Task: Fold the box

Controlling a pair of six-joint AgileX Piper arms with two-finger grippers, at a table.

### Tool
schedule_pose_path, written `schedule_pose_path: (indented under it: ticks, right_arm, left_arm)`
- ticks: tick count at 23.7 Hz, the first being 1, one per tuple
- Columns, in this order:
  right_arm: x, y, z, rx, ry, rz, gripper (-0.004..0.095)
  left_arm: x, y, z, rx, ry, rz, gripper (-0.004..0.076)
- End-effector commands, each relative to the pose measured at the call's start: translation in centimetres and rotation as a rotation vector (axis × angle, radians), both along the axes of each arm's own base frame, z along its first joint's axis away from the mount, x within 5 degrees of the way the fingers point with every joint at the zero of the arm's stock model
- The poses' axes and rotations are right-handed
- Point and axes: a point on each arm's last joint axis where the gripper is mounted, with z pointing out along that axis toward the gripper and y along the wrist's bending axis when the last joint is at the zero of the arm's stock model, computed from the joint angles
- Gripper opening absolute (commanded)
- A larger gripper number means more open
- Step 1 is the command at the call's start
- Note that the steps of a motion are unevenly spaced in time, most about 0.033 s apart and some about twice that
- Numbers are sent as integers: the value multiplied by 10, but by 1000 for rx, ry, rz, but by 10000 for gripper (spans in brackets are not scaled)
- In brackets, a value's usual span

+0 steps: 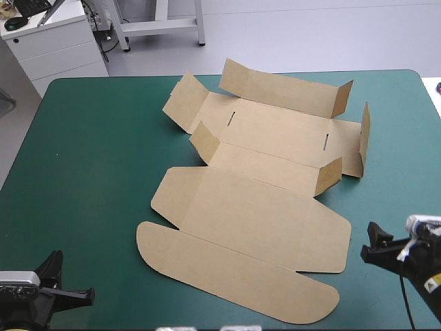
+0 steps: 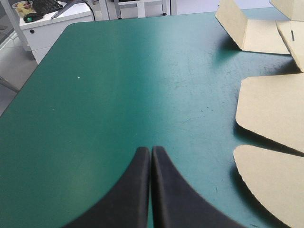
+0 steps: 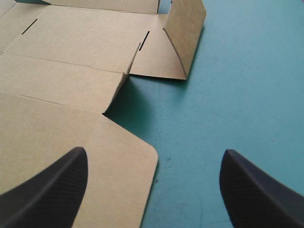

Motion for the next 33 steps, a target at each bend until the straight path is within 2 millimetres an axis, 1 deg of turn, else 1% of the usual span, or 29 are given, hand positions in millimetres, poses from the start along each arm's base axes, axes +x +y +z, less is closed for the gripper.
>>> schedule_pose_path:
  ticks: [1,6,9,13,14,15,17,18,21,22,23,25,26,27,28,29,32,33]
  right_arm:
    - [31,6,24,88,-3,21,714]
    - [81,11,29,136,129,20,714]
    - [112,14,28,167,204,18,714]
    - [149,18,22,224,287,19,714]
    - [168,19,19,231,324,17,714]
    - [175,20,19,233,335,17,714]
    - [201,21,12,232,391,15,714]
    - [221,20,4,246,435,3,714]
    - [252,17,-14,295,547,-6,714]
    - [264,13,-24,304,602,-12,714]
    - [271,13,-32,299,642,-10,714]
    - [278,11,-44,299,700,-14,713]
    - [279,12,-49,302,727,-13,695]
    - [280,11,-55,295,763,-2,631]
    - [279,12,-59,285,787,17,547]
    - [279,12,-59,279,797,27,394]
    - [279,12,-58,266,791,42,69]
    - [279,12,-57,255,789,57,-14]
  left_arm:
    - [-5,0,16,-9,-117,-5,-10]
    - [-5,0,16,-9,-117,-5,-10]
    - [-5,0,16,-9,-117,-5,-10]
    - [-5,0,16,-9,-117,-5,-10]
    - [-5,0,16,-9,-117,-5,-10]
    - [-5,0,16,-9,-117,-5,-10]
    - [-5,0,16,-9,-117,-5,-10]
    - [-5,0,16,-9,-117,-5,-10]
    - [-5,0,16,-9,-117,-5,-10]
    - [-5,0,16,-9,-117,-5,-10]
    - [-5,0,16,-9,-117,-5,-10]
    - [-5,0,16,-9,-117,-5,-10]
    - [-5,0,16,-9,-117,-5,-10]
    - [-5,0,16,-9,-117,-5,-10]
    - [-5,0,16,-9,-117,-5,-10]
    - [-5,0,16,-9,-117,-5,-10]
    - [-5,0,16,-9,-117,-5,-10]
    - [-5,0,16,-9,-117,-5,-10]
